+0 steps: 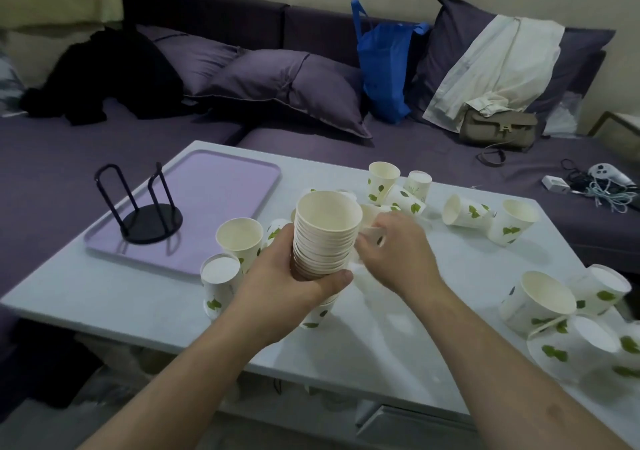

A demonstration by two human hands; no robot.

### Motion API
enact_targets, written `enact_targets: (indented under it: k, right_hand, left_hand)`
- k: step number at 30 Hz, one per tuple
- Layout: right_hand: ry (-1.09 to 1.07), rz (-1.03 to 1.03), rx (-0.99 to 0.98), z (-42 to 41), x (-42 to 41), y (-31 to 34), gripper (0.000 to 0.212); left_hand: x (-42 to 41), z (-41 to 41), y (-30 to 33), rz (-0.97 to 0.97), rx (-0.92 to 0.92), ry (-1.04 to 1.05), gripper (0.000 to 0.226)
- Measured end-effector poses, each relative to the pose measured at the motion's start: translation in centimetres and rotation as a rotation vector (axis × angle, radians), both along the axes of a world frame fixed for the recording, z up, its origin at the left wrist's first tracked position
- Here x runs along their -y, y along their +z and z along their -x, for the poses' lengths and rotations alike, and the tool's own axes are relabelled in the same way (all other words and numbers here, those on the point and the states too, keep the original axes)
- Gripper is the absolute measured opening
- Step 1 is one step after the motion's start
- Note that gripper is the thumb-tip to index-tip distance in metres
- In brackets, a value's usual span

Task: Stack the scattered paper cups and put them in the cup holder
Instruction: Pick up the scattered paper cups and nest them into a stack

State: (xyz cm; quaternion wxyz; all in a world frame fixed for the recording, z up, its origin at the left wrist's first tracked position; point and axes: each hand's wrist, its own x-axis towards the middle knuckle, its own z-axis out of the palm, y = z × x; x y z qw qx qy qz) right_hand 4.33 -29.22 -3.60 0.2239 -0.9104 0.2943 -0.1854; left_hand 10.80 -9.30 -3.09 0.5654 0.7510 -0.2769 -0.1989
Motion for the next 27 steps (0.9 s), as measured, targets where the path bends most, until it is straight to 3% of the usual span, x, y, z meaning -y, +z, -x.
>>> enact_targets:
  k: [4,8,12,17,23,25,27]
  right_hand:
    - [-0.060,-0.223,0.482,1.2,-0.9,4.6,0.038]
    - [0.137,-0.327,0.756,2.8,-2.7,9.6,0.060]
    - [0.334,-0.228,0.641,3.1,-4.4,10.1,0.068]
    - [0.450,0.055,0.221,3.3,-4.8,8.0,0.077]
    - [0.617,-0.116,0.063,4.1,-4.6,7.5,0.072]
    - [0.577,-0.444,0.243,3.8,-4.3,7.4,0.059]
    - [0.384,-0.521,0.389,2.8,-2.8,6.4,0.049]
  left_hand:
    - [0.0,0.1,0.1,-0.019,0.019,0.003,0.061]
    - [0.0,0.3,0.2,-0.057,0.068,0.007,0.057]
    - [-0.1,0.3,0.1,-0.051,0.070,-0.013,0.055]
    - [0.1,0.4,0.2,0.008,0.048,-0.034,0.069]
    - [0.1,0.2,-0.1,0.036,0.025,-0.032,0.070]
    - [0.1,0.0,-0.1,0.013,0.035,-0.023,0.065]
    - [0.2,-0.1,-0.1,-0.007,0.040,-0.018,0.063]
